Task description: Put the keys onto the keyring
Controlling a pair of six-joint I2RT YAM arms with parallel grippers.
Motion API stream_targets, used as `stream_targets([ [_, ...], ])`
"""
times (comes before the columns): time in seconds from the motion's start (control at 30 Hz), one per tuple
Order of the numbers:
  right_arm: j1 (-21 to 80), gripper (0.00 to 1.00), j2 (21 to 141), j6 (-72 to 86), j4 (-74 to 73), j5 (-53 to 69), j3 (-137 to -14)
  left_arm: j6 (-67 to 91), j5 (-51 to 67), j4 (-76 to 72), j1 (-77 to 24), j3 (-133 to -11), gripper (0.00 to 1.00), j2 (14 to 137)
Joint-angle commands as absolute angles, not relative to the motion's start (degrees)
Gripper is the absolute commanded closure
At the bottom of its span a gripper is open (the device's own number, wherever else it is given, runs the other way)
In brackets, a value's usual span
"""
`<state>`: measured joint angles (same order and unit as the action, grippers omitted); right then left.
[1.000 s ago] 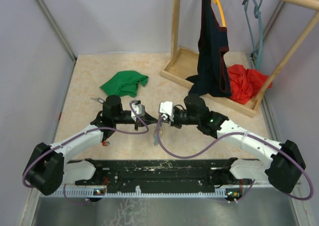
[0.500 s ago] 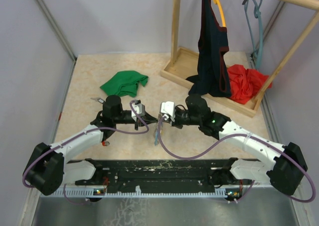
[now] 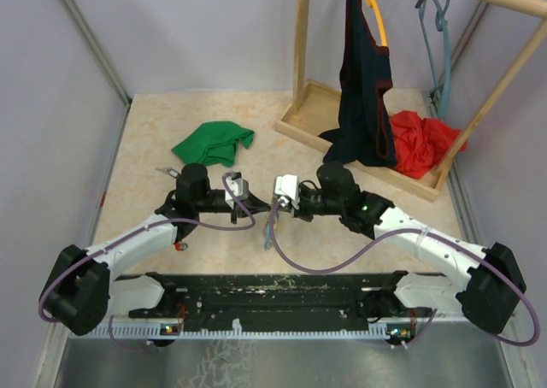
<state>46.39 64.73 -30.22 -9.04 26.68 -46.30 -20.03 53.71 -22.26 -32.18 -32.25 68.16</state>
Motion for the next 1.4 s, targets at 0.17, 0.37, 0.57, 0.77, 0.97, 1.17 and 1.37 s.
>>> stream_targets([
  [0.17,46.9,1.0,64.7,-29.6,-5.8,27.6,-49.7,-20.8,55.4,-22.9,-32.8,-33.9,1.0,68.1],
  [0.37,46.8,1.0,64.9,-29.4,-5.8,28.1,-49.8,-20.8,55.6,-23.0,-32.8,-34.0,1.0,68.4],
  [0.57,46.9,1.0,64.9,-29.3,-5.5,27.7,-49.7,-20.8,55.7,-23.0,-32.9,-33.9,1.0,68.3],
  [0.77,46.9,1.0,63.5,-29.1,-6.5,26.9,-49.3,-21.0,54.4,-22.9,-32.9,-33.8,1.0,67.9],
  [0.97,46.8,1.0,63.3,-29.0,-7.1,26.1,-49.3,-21.0,54.1,-22.8,-32.9,-33.8,1.0,67.9],
  [1.17,46.9,1.0,63.3,-29.0,-7.2,26.0,-49.4,-21.1,54.1,-22.7,-32.9,-33.9,1.0,68.0],
  [1.37,46.8,1.0,63.7,-28.9,-6.8,26.4,-49.5,-21.1,55.0,-22.8,-33.0,-34.0,1.0,68.3],
])
